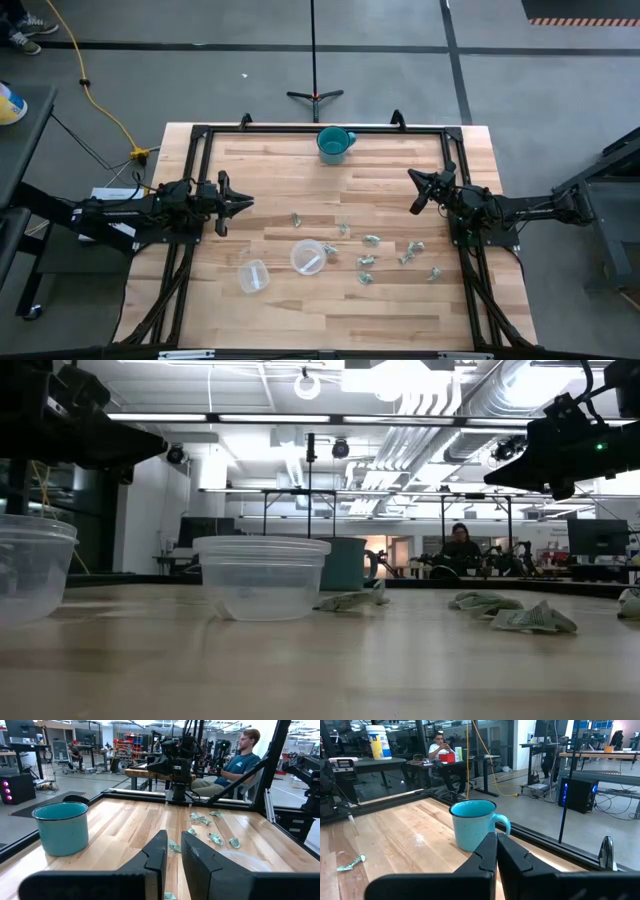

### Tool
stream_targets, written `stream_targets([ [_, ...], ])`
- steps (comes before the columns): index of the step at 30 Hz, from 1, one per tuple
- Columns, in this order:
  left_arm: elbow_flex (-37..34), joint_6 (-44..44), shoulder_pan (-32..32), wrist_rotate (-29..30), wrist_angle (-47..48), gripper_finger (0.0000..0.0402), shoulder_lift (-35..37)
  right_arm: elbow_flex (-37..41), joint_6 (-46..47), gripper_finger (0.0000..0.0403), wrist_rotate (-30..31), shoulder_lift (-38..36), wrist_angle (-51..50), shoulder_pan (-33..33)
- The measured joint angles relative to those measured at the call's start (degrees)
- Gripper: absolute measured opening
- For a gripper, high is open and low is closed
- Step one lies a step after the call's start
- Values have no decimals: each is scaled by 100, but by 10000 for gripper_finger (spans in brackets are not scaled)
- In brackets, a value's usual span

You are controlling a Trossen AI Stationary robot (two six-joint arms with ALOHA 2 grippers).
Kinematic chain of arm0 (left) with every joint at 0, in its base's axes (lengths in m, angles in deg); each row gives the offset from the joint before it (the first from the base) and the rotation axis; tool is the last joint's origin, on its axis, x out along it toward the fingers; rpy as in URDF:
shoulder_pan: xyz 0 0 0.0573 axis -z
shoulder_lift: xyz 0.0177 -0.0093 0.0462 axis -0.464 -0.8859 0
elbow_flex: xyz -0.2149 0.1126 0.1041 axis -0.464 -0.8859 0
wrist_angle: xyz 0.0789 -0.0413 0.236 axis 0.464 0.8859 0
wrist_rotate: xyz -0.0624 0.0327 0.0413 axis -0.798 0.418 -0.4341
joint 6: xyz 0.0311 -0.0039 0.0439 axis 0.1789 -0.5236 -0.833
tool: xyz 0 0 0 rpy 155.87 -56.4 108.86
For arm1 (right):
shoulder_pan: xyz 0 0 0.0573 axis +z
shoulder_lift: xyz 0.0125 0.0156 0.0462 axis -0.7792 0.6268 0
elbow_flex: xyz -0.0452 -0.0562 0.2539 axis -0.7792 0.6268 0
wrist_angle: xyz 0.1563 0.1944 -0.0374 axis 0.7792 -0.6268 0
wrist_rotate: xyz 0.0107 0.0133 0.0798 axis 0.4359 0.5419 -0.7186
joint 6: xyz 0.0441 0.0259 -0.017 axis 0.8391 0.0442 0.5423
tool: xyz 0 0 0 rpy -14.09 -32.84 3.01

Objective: Pick and place items into bin

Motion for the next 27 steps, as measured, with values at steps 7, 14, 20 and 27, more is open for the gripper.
stream_targets([
  [7, 1, -1, 0, 1, 1, 92, 1, 1, -1, 2, 2, -2, -2, -1],
  [14, 1, 0, 0, 0, 0, 92, 1, 0, -2, 1, 0, -2, -2, 0],
  [20, -1, 0, 0, 1, -1, 92, 1, 0, -1, 5, 1, -1, -1, -1],
  [27, 0, 0, 0, 0, 0, 92, 1, 0, -2, 3, 0, 0, -2, -2],
])
